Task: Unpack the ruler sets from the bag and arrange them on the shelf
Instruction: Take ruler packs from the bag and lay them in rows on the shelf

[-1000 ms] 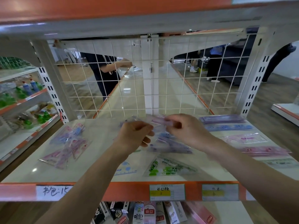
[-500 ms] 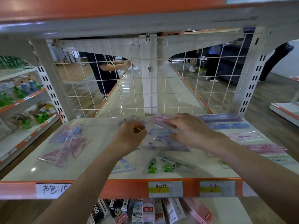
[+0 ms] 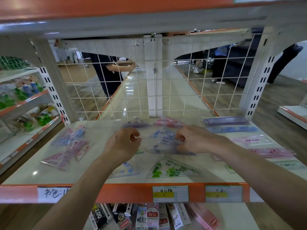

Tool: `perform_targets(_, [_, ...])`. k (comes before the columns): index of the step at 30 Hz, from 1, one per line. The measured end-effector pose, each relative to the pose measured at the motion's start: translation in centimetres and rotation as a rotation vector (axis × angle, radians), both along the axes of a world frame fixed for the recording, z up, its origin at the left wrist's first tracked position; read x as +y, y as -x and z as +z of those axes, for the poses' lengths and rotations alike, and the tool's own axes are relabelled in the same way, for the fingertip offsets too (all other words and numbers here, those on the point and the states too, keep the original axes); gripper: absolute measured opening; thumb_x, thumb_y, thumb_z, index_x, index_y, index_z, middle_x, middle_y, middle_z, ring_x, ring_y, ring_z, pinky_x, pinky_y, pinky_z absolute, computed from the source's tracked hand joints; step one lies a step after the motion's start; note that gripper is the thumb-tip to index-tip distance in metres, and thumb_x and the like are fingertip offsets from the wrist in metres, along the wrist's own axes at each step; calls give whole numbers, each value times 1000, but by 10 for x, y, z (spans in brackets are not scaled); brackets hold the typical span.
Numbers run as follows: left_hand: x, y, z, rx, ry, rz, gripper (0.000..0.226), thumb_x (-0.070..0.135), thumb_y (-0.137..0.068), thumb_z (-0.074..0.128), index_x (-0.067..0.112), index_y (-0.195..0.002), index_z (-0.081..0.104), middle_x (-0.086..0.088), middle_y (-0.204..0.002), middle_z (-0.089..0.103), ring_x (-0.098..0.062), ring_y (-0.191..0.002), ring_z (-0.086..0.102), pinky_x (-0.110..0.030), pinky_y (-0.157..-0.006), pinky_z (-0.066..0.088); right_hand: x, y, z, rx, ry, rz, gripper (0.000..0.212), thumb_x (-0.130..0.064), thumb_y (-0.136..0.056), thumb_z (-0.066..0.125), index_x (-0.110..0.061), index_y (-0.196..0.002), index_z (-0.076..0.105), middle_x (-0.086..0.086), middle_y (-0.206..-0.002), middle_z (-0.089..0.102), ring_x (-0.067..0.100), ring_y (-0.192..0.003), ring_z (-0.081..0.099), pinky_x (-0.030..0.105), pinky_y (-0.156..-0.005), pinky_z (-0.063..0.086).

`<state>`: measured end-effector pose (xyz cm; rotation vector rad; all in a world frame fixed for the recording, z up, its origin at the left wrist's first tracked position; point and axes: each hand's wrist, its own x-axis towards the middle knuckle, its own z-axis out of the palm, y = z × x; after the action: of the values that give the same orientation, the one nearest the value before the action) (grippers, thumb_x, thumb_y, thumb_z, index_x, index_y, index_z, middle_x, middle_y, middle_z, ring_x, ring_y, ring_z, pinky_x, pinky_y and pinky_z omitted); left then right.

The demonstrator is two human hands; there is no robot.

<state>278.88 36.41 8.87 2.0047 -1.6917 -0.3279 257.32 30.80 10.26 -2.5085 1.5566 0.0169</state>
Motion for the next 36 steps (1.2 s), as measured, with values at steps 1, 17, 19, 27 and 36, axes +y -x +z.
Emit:
perform_targets(1, [0,-1,-1,1,0,1,26,30,-93,53,23,-116,62,9,-100,59,-15,-96,57,-29,-87,46,0,-1,0,13,-2,4,19,-35,-84,63,-23,-73,52,-8,-82,54,20,-85,52,26,-58,35])
perform_targets(17, [7,-16,-1,38,40,55,26,30,-93,52,24,-117,61,10,-102,60,-13,-97,57,-26,-86,46,0,-15,9,82,31,78,29,-46,-87,56,-23,-106,58,-9,-100,52,12,-87,48,27,-67,35])
perform_targets(19, [12,-23,-1,42,46,72,26,29,-93,52,24,-116,62,7,-106,63,-14,-98,58,-26,-85,46,1,-29,14,15,69,120,34,-45,-89,56,-28,-119,56,-14,-103,45,5,-91,42,23,-75,36])
perform_targets(27, [41,-79,-6,27,46,242,25,28,-92,53,22,-114,63,2,-108,66,-18,-100,59,-25,-85,46,17,-116,15,-97,-12,324,31,-40,-93,54,-31,-123,57,-16,-100,52,5,-92,49,19,-70,35])
perform_targets(36, [70,-135,-11,54,11,434,25,30,-93,52,27,-115,62,4,-104,63,-18,-94,60,-29,-83,49,20,-205,1,-195,-81,373,48,-43,-90,57,-23,-133,50,-3,-128,54,15,-115,52,30,-94,43])
